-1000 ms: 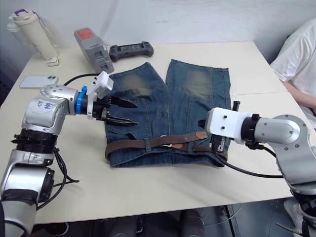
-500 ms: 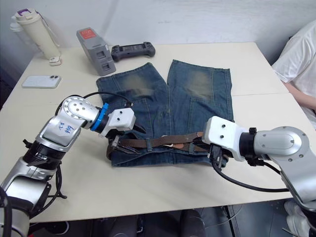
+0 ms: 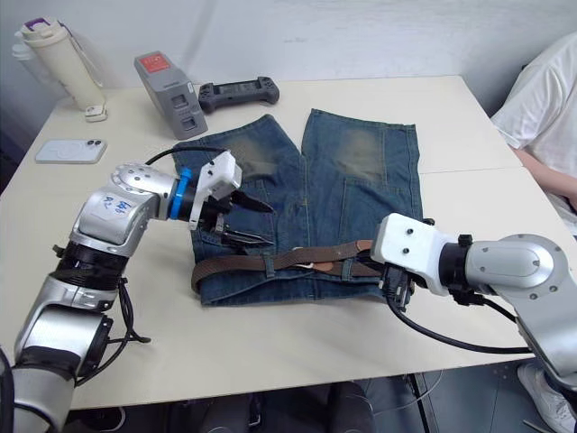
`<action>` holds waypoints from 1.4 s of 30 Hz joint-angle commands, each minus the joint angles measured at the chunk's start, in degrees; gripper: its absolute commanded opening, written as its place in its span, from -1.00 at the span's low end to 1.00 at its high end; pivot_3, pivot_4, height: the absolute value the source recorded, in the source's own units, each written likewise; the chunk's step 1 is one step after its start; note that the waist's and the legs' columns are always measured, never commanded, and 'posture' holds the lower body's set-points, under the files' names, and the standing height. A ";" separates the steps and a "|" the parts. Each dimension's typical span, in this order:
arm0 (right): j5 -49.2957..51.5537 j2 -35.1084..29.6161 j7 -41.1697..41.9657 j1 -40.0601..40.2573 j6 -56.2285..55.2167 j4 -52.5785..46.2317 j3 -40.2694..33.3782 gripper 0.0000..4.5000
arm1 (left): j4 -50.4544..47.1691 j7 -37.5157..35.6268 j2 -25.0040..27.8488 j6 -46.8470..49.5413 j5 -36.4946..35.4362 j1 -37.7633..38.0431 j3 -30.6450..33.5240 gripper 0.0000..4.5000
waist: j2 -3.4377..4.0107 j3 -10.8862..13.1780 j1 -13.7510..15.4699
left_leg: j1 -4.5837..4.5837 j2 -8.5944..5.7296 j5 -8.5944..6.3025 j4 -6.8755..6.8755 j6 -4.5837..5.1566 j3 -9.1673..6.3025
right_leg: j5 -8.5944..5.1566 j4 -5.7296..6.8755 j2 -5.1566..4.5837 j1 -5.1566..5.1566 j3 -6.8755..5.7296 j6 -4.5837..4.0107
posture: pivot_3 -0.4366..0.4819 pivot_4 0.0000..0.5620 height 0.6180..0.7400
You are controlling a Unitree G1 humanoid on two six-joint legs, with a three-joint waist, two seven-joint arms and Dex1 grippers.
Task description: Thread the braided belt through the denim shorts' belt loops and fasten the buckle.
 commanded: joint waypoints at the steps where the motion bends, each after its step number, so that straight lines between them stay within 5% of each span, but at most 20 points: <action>1: -0.29 -0.38 -1.38 -1.15 -0.63 -1.32 -0.06 -1.00 | 10.61 8.42 -0.75 -7.87 9.54 -2.54 -3.72 0.96 | 0.00 0.00 0.14 | 0.00 0.00 0.00 0.01 0.00 0.00 | 0.00 0.00 0.00 0.00 0.00 0.00 | -0.05 -0.47 1.00; 7: 2.30 0.44 -2.46 -1.99 1.20 -2.85 -0.51 -1.00 | 21.77 14.81 -3.18 -11.37 14.52 -5.40 -4.03 0.96 | -0.03 0.02 0.25 | -0.06 0.00 -0.06 0.09 0.05 0.00 | 0.00 -0.01 0.00 0.00 -0.01 0.00 | -0.05 -0.47 1.00; 13: 11.39 1.77 -2.42 -6.16 6.79 -4.77 -3.31 -1.00 | 23.62 11.83 -3.20 -12.33 16.47 -3.87 -6.08 0.96 | -0.02 0.01 0.06 | -0.02 0.01 -0.06 0.06 0.05 0.00 | 0.00 0.01 0.00 0.00 -0.01 0.00 | -0.05 -0.47 1.00; 16: 14.17 1.41 -2.46 -7.81 7.85 -4.30 -4.15 -1.00 | 25.03 11.78 -3.68 -12.89 17.72 -3.41 -7.01 0.60 | -0.02 0.01 0.12 | -0.02 0.01 -0.06 0.08 0.05 0.00 | 0.00 0.01 0.00 0.02 -0.01 0.00 | -0.05 -0.47 1.00; 24: 16.71 0.71 -3.53 -9.83 8.28 -3.22 -4.61 -1.00 | 32.96 13.54 -3.85 -17.77 18.51 -6.73 -5.56 -0.96 | 0.00 -0.03 0.08 | 0.04 0.02 -0.08 0.28 0.08 -0.03 | 0.00 0.01 -0.01 0.09 0.00 0.00 | -0.05 -0.47 1.00; 42: 15.23 -0.52 -6.32 -7.67 6.80 -3.13 -4.45 -1.00 | 61.21 32.53 -8.33 -37.02 26.66 -21.39 -5.10 -0.98 | -0.03 -0.02 -0.11 | -0.02 0.02 -0.11 0.25 0.12 -0.01 | 0.00 0.06 -0.02 0.04 -0.01 0.01 | -0.05 -0.47 1.00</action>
